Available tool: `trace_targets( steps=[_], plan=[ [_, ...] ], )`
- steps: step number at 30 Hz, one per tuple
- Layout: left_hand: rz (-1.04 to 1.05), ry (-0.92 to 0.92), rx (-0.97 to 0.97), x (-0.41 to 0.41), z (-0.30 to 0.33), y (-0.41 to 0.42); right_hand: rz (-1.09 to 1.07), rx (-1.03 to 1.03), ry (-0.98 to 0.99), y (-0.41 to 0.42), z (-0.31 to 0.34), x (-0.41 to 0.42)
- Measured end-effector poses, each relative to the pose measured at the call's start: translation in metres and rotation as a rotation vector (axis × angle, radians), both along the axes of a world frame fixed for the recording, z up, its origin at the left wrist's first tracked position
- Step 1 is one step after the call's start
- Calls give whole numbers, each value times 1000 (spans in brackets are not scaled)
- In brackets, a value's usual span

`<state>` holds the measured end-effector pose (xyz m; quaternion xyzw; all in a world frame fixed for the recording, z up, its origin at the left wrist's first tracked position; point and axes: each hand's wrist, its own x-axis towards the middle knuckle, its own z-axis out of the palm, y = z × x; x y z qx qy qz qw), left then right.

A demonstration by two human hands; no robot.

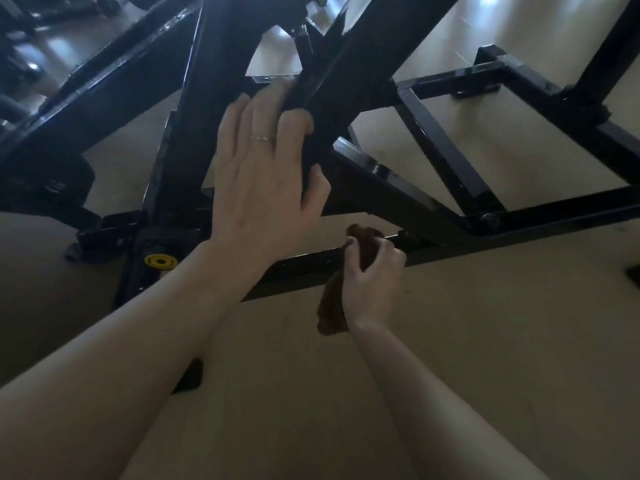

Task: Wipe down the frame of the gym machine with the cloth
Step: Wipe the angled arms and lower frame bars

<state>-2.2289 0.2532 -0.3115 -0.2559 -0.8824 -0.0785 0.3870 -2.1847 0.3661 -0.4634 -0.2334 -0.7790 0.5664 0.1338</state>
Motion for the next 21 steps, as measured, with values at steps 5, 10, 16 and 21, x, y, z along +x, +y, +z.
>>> trace_targets(
  steps=[5,10,16,21],
  plan=[
    [7,78,-176,15,-12,-13,238,559,96,16,-28,-33],
    [-190,92,-328,31,-31,-2,509,880,-157,35,-38,-55],
    [93,-782,-220,28,-115,26,541,458,-272,55,-7,-69],
    [73,-965,-124,3,-141,59,377,-316,-281,65,10,-56]
  ],
)
